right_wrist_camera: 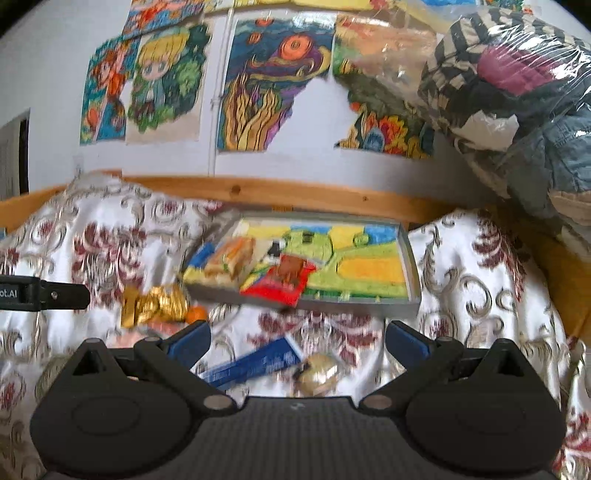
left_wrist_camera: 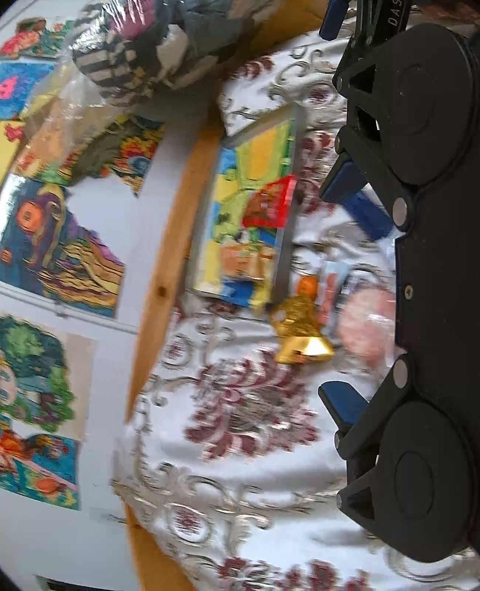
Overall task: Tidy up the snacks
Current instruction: 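Open both tools to release the snacks in the tray and lift away, then lower the right tool onto the yellow biscuit pack and close it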
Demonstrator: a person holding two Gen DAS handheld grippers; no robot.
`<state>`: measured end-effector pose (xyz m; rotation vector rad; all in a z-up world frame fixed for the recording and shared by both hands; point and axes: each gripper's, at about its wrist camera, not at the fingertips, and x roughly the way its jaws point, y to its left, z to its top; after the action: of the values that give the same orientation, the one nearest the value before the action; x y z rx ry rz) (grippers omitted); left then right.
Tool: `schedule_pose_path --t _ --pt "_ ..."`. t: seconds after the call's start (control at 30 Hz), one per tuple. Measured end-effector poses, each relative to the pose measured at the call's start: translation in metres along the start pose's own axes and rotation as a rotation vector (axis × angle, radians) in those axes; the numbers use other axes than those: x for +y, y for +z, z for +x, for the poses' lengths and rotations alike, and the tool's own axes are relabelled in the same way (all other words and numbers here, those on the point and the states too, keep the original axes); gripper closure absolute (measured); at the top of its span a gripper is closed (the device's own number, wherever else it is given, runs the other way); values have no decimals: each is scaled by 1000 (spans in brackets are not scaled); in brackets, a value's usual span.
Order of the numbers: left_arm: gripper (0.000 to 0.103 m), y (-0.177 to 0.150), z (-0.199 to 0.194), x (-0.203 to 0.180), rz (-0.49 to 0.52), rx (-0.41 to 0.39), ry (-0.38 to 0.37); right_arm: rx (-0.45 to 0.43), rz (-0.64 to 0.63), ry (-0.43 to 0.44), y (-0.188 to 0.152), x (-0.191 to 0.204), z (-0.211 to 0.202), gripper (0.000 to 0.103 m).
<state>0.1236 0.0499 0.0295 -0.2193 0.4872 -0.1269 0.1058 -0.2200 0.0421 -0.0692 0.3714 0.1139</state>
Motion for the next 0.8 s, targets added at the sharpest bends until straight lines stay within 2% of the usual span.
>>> schedule_pose_path --t 0.13,0.33,0.47,0.8 --pt "1 -12 1 5 -34 67 -6 72 -30 -8 -13 11 -2 0" --pt "1 -20 10 4 -23 150 11 186 -48 12 -29 22 6 0" --pt "1 -25 21 4 -20 225 8 224 -53 8 -32 24 12 0" --pt "1 -23 50 -4 63 338 -10 308 -14 -2 -35 17 32 0"
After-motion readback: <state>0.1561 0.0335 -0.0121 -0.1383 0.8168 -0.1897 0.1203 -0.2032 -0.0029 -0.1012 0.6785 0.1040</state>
